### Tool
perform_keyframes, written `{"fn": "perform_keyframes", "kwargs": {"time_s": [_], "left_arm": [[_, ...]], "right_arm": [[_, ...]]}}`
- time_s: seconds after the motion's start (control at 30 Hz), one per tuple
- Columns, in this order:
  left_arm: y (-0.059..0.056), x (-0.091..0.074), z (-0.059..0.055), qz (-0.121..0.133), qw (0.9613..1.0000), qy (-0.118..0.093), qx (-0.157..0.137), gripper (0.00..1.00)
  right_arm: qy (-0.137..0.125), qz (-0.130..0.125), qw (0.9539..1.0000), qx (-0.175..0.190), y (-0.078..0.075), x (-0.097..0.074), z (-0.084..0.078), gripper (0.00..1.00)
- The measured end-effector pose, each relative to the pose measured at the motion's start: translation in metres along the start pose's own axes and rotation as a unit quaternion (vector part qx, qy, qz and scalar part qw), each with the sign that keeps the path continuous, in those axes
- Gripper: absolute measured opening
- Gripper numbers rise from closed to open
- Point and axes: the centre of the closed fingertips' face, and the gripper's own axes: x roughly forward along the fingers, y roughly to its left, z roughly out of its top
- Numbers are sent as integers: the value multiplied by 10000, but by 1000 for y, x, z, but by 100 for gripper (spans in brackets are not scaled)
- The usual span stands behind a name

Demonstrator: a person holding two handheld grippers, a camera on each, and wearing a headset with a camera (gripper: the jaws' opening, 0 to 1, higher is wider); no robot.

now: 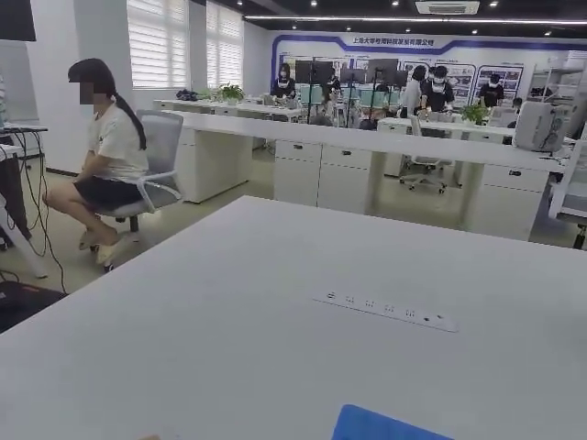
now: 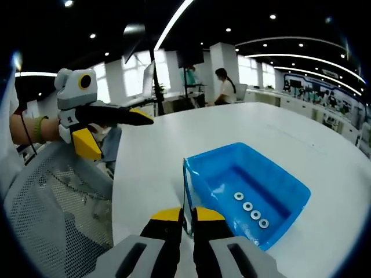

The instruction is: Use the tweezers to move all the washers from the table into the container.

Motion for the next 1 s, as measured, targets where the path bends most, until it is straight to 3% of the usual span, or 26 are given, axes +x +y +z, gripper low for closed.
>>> {"fn": "perform_keyframes", "kwargs": {"time_s": [0.1,0.17,0.27,0.4,0.6,1.0], "left_arm": [[-2,0,-1,-10,10000,36,7,75],[-2,0,-2,-11,10000,64,6,75],[-1,0,-3,4,10000,82,1,75],[-2,1,-3,-24,10000,78,3,75],[-4,1,-2,-63,10000,69,33,75],[-4,0,-2,-56,10000,44,22,75]], "right_arm": [[-74,-72,9996,252,-3,0,1,2],[-71,110,9981,597,0,0,0,2],[-71,98,9982,580,-1,-2,1,2],[-303,229,9963,771,6,-6,15,2],[-524,262,9939,938,4,-10,33,3],[-839,222,9938,701,-15,-15,77,3]]}}
